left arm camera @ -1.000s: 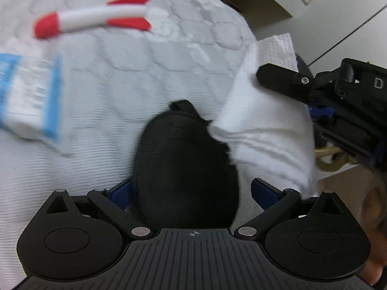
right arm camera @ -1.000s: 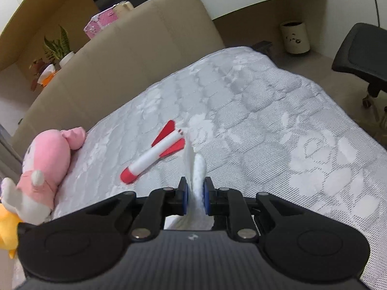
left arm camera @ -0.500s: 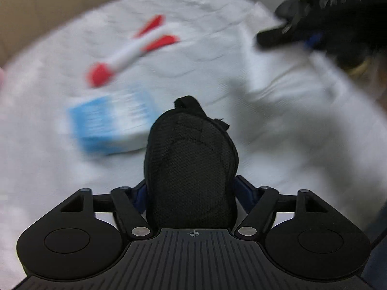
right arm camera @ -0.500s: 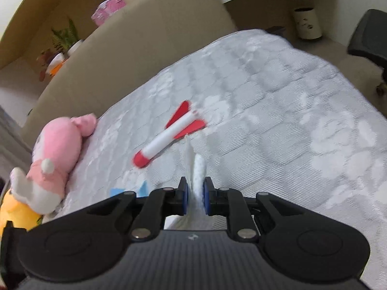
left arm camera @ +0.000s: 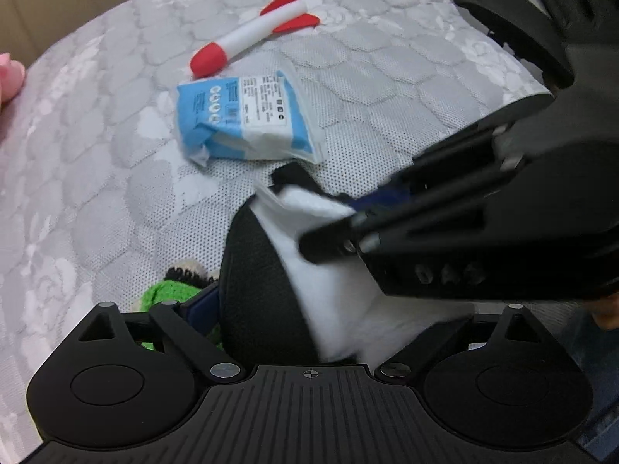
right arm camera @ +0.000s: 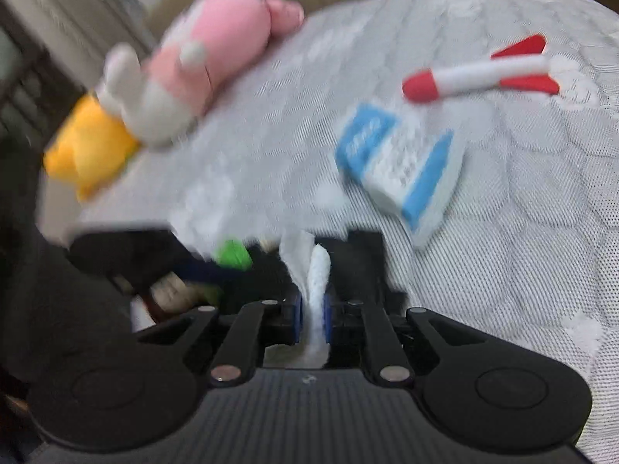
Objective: Clean container
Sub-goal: 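Wipe the black knee pad with the tissue in the right tool while the left tool steadies it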
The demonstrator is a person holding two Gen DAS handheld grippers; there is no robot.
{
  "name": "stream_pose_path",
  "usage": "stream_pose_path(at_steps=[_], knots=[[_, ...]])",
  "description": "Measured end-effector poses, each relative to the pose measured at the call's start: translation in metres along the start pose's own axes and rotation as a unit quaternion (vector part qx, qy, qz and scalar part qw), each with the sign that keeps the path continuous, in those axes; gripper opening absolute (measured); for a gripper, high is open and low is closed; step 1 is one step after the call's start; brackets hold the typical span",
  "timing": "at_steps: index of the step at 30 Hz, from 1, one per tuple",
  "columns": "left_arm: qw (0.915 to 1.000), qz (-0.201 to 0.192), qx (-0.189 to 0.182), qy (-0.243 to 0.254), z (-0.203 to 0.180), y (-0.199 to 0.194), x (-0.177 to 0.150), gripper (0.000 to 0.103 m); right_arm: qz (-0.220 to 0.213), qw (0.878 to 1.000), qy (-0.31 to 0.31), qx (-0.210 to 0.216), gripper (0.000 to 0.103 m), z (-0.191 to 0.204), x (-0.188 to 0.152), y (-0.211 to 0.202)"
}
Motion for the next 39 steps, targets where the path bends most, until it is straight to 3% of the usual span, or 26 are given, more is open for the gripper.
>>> stream_pose_path(at_steps=[5,11,12,15,18,21,24,28,31,34,37,39], knots=[[0.9994,0.001,-0.032,-0.016,0.01,0.003,0.0,0.099,0.01,0.996,0.005,-0.085,0.013,-0.021,-0.002,-0.002],[0.9992,0.032,-0.017,-0.018,0.021,-0.004,-0.005,0.101,-0.041,0.995,0.049,-0.077,0.013,-0.029,0.004,-0.021],[0.999,0.037,-0.015,-0.018,0.025,-0.007,-0.01,0.101,-0.049,0.995,0.059,-0.065,0.013,-0.027,0.006,-0.024],[0.9985,0.047,-0.017,-0.023,0.038,-0.013,-0.027,0.103,-0.079,0.991,0.103,0.021,0.013,-0.012,0.02,-0.027],[0.9968,0.059,-0.025,-0.048,0.046,-0.007,-0.029,0.103,-0.083,0.991,0.088,0.064,0.013,0.013,0.038,-0.008],[0.9961,0.056,-0.039,-0.055,0.046,-0.005,-0.028,0.103,-0.039,0.999,0.024,0.007,0.013,0.026,0.037,0.022],[0.9949,0.052,-0.06,-0.062,0.046,0.001,-0.026,0.103,-0.012,0.998,-0.025,-0.059,0.013,0.019,0.029,0.027],[0.9957,0.04,-0.069,-0.047,0.039,0.009,-0.016,0.103,-0.017,0.991,-0.012,-0.133,0.015,-0.011,0.025,0.01],[0.9921,0.03,-0.113,-0.047,0.037,0.01,-0.011,0.103,-0.046,0.989,0.018,-0.142,0.015,-0.025,0.027,-0.01],[0.9933,0.032,-0.109,-0.02,0.04,0.003,-0.014,0.103,-0.069,0.992,0.053,-0.092,0.015,-0.016,0.027,-0.024],[0.9986,0.016,-0.049,-0.008,0.054,-0.01,-0.02,0.103,-0.067,0.995,0.079,0.002,0.014,0.011,0.018,-0.027],[0.9996,0.007,-0.026,-0.012,0.063,-0.016,-0.021,0.103,-0.041,0.995,0.08,0.041,0.015,0.032,0.007,-0.015]])
Point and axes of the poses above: each gripper's, at about its wrist camera, not at the fingertips, and y roughly the way its jaws point, z to its left, x to its top, the point moved 7 cm from there along y, roughly the way its jaws point, and after that the axes turned 11 degrees about -y, right-handed, at the moved point
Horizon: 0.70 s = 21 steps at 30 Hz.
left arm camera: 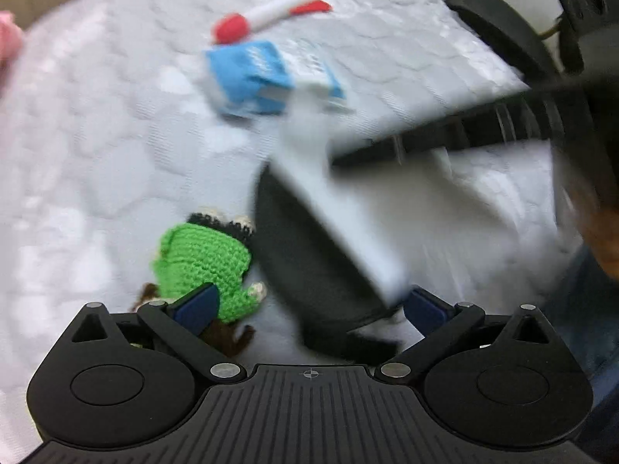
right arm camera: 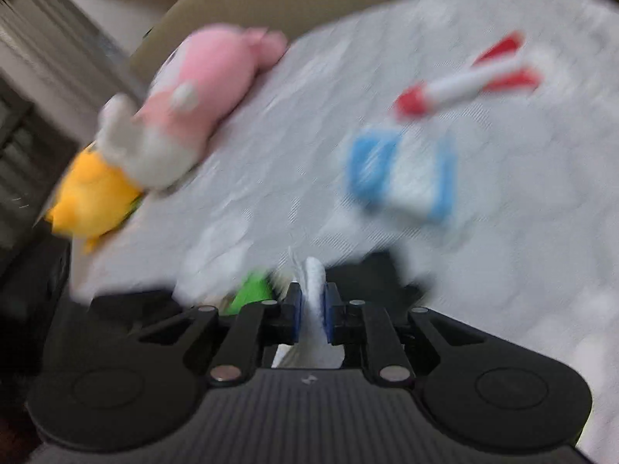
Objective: Clean container
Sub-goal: 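Wipe the black knee pad with the tissue in the right tool while the left tool steadies it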
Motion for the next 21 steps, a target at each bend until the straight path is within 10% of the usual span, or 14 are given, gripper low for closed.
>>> stream_pose_path(at_steps=[7,13,21], knots=[[0.9993,0.023,0.031,0.001,0.011,0.008,-0.004,0.103,0.076,0.992,-0.091,-0.047,0.012,0.019,-0.029,0.025],[0.9973,0.031,-0.019,-0.064,0.011,0.007,-0.003,0.103,0.009,0.986,-0.111,-0.127,0.012,-0.006,-0.002,-0.007],[0.9906,0.034,-0.032,-0.129,0.008,0.021,0.006,0.103,-0.073,0.99,-0.06,-0.103,0.012,-0.028,0.038,-0.006]])
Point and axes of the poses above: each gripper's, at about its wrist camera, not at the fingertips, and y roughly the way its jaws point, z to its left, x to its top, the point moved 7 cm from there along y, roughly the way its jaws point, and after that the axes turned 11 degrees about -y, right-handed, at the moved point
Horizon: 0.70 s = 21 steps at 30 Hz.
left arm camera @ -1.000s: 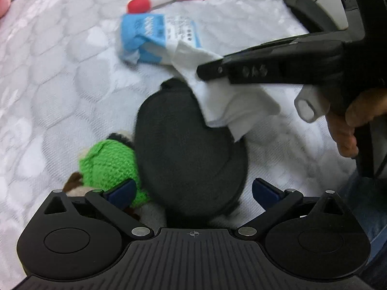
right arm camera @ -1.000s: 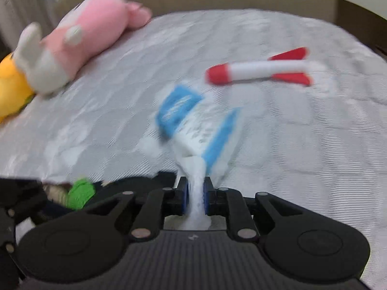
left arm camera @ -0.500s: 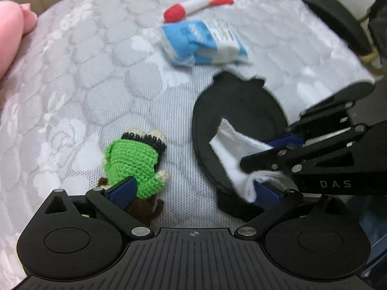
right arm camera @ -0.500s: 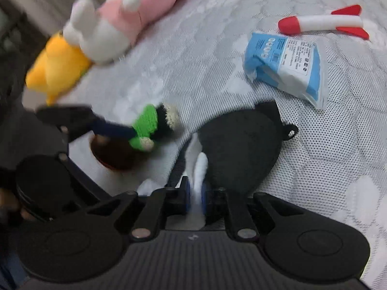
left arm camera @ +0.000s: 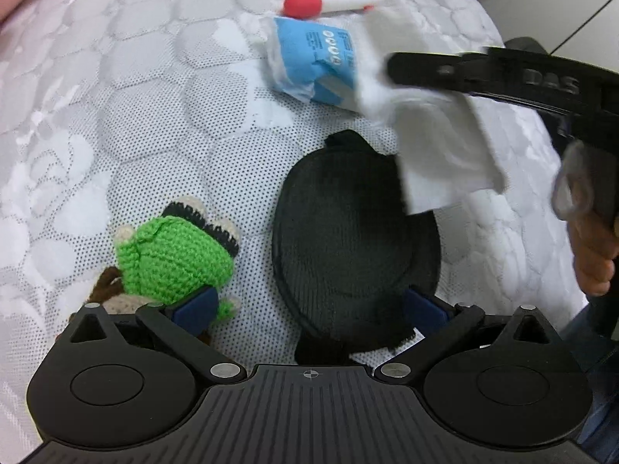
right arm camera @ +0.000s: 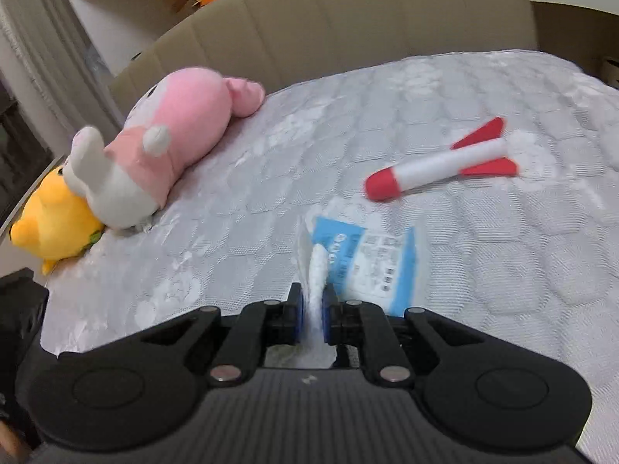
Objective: Clean container
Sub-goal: 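Wipe the black knee pad with the tissue in the right tool while the left tool steadies it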
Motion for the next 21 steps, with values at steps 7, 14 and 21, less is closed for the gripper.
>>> stream_pose_path(at_steps=[7,14,21], knots=[[0.9989,0.008,0.009,0.046,-0.016,0.005,-0.007,0.103,0.086,0.994,-0.071,-0.002,0.019,0.021,-0.037,0.035],[0.9986,-0.032,-0.021,0.037,-0.031,0.003,-0.002,0.103,0.103,0.983,-0.142,-0.061,0.012,0.023,-0.044,0.031],[0.9954,-0.05,-0.012,0.08,-0.051,0.009,-0.007,0.087,0.032,0.997,-0.057,-0.05,0.012,0.001,-0.016,-0.026]])
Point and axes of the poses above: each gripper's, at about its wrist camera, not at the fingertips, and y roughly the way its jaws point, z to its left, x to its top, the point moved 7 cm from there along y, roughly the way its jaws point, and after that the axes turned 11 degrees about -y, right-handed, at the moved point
